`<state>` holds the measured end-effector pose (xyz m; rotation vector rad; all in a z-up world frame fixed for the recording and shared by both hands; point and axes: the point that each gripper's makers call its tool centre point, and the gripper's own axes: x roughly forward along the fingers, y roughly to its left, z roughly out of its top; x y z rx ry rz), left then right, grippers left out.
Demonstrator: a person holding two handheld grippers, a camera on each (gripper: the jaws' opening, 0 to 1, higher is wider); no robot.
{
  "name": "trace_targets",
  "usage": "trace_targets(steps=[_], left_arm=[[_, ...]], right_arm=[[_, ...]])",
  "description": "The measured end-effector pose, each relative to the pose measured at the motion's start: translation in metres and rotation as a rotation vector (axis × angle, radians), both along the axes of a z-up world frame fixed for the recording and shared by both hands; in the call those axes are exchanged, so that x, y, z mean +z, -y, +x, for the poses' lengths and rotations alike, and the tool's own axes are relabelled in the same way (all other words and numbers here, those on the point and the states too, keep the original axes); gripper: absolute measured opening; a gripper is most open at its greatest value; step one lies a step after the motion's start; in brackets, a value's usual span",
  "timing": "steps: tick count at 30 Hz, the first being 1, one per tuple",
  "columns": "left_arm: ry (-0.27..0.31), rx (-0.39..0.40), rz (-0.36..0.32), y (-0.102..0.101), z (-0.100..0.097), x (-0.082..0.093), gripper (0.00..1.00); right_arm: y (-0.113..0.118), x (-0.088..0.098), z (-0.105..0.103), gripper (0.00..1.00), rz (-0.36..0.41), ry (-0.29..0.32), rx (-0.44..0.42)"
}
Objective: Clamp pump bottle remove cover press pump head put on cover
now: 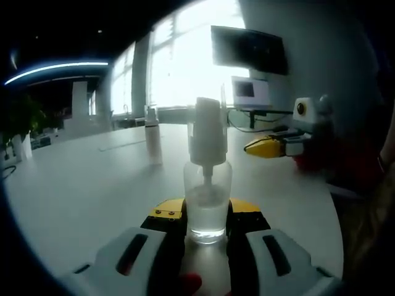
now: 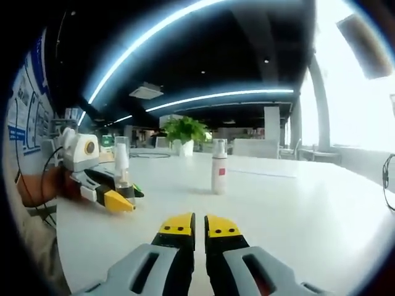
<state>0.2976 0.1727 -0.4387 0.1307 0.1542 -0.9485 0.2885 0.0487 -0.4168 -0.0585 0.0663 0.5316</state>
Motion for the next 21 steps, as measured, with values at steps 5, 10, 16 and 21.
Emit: trace_targets(steps=[5,10,16,21], left_arm=[[0.006,0.017,0.002,-0.0034,0.0027,0.0001,0.16],[0.004,0.012,0.002,-0.0025,0.0017,0.0003,0.16],[-0.002,0.013,-0.001,-0.0019,0.0009,0.0003,0.16],[-0.003,0.028,-0.009,-0.0035,0.0032,0.0019,0.16]], right_arm=[[-0.0006,0.0012,0.0,0.02,0.011,0.0,0.01],[0.0006,0.0022,0.0006,0.02,0.021,0.003,0.011],[0.0003,0.0029,0.0001,0.02,0.029,0.005,0.014],[-0.0008,0.0025,-0.0007,0.02,0.018,0.008,0.011]])
